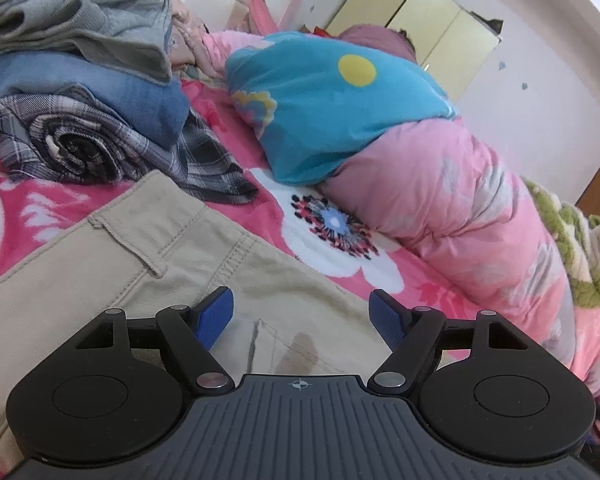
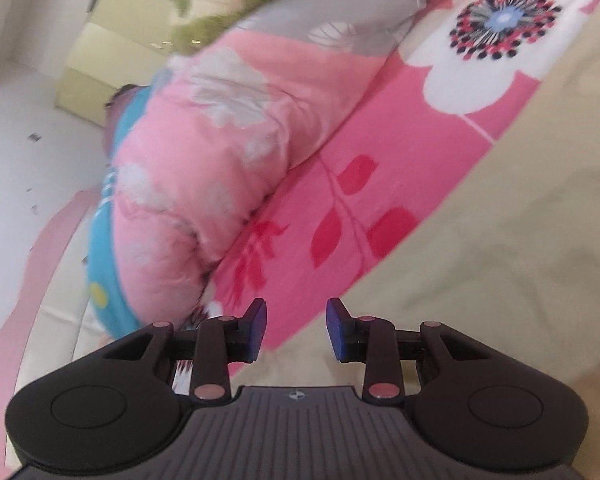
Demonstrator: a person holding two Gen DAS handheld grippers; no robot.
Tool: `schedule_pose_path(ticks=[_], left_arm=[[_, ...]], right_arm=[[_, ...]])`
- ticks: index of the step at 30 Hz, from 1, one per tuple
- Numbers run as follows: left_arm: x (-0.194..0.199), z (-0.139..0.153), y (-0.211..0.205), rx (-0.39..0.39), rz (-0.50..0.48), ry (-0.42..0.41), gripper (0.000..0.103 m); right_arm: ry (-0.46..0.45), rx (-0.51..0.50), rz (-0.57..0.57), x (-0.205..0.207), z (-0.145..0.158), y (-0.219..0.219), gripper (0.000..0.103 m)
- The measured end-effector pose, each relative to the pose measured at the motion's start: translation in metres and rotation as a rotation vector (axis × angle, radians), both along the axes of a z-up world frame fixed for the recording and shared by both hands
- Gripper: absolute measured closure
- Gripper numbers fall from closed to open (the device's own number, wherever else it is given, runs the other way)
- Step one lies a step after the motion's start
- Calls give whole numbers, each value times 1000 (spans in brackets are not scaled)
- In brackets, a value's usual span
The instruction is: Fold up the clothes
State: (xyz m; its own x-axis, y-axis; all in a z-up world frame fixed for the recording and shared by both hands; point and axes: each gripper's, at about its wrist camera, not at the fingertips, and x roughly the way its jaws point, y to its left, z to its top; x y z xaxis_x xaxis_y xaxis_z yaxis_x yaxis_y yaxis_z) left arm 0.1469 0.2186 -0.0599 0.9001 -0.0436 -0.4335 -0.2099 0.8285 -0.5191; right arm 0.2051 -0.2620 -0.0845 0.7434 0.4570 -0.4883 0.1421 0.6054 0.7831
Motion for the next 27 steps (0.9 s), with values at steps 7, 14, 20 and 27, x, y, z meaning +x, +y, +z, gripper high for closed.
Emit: schedule_pose_path(ticks=[7, 14, 20, 27], left_arm=[[-18, 16, -31, 125, -64, -90, 28], [-26, 24, -69, 168, -196, -160, 28], [-28, 30, -110, 187, -333, -186, 27], [21, 20, -164, 208, -494, -46, 27]], right_arm=[[-118, -202, 62, -101, 20, 15, 67], [-167, -441, 79, -159, 26, 30, 67], [-229, -657, 64, -192, 35, 35, 62], [-196, -777, 52, -212, 30, 27, 62]])
